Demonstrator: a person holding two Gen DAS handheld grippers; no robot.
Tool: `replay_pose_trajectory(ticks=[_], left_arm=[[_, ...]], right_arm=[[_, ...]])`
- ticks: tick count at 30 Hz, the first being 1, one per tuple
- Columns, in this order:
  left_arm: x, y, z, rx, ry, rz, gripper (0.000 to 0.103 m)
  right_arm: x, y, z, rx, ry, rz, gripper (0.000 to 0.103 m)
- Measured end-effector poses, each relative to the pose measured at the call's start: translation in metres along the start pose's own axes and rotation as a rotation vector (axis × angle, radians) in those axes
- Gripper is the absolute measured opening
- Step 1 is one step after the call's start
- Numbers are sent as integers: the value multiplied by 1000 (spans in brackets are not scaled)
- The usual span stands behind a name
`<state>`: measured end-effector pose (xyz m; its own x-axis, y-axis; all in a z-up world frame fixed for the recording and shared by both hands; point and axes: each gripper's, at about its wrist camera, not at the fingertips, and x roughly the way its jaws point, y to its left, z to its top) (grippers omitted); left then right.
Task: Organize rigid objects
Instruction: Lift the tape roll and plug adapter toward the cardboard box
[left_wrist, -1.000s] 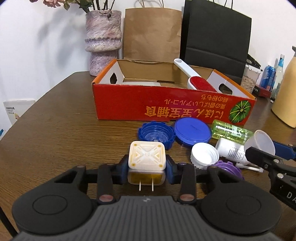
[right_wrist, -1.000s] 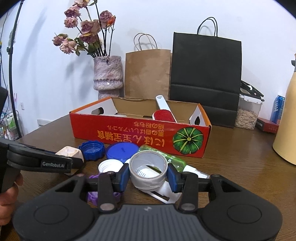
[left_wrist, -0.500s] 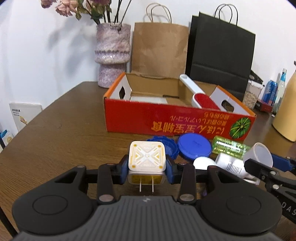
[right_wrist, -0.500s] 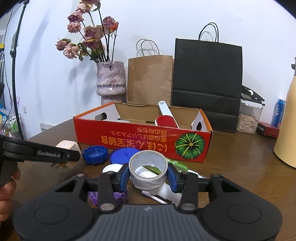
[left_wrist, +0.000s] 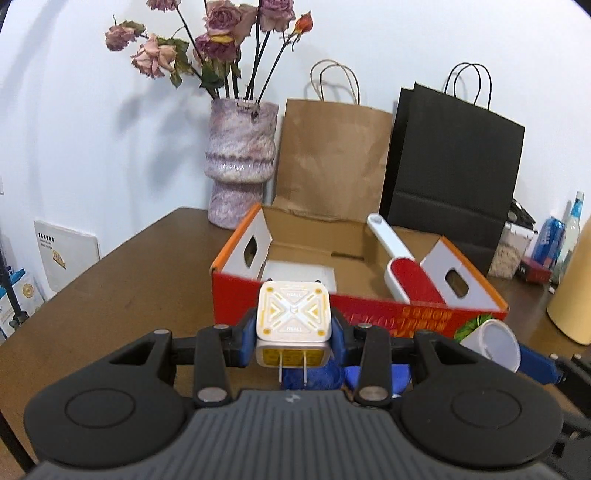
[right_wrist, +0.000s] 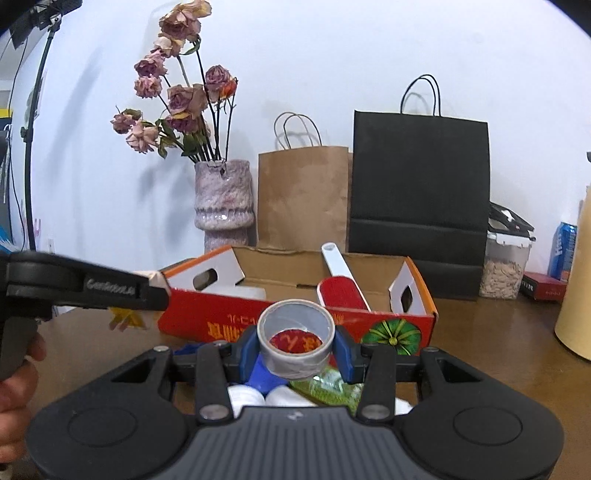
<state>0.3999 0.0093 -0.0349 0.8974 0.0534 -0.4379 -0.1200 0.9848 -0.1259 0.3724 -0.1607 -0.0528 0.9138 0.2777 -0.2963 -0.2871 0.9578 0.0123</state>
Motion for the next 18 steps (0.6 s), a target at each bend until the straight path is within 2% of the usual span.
replay_pose_trajectory(ticks=[9,18], left_arm=[[11,-10,19,4,-58,-4,40],[37,-16,36,10,-80,-10,40]], right_arm=[[28,-4,21,24,-41,0,42],[58,-17,41,39,-59,-9,42]])
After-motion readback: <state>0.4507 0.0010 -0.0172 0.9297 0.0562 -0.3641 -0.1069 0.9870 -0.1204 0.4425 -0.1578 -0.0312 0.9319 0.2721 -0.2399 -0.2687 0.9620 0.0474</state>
